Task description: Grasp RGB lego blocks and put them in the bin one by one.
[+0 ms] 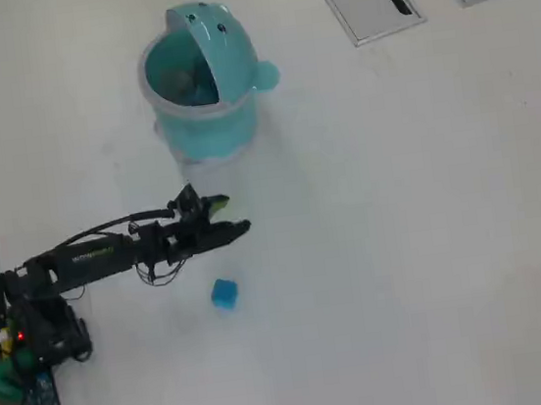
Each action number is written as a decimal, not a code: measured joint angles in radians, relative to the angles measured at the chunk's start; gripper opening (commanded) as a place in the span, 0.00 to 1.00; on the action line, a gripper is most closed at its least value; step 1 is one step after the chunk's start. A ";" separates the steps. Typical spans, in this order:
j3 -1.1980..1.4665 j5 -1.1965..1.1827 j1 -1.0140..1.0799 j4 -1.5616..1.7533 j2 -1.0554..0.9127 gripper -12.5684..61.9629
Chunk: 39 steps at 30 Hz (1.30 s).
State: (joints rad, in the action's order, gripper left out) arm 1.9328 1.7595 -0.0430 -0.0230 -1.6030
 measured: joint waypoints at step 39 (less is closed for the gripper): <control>0.227 0.233 0.244 -0.295 0.017 0.61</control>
State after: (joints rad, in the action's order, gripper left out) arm 2.1598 1.9926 0.2010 -0.3175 -1.5861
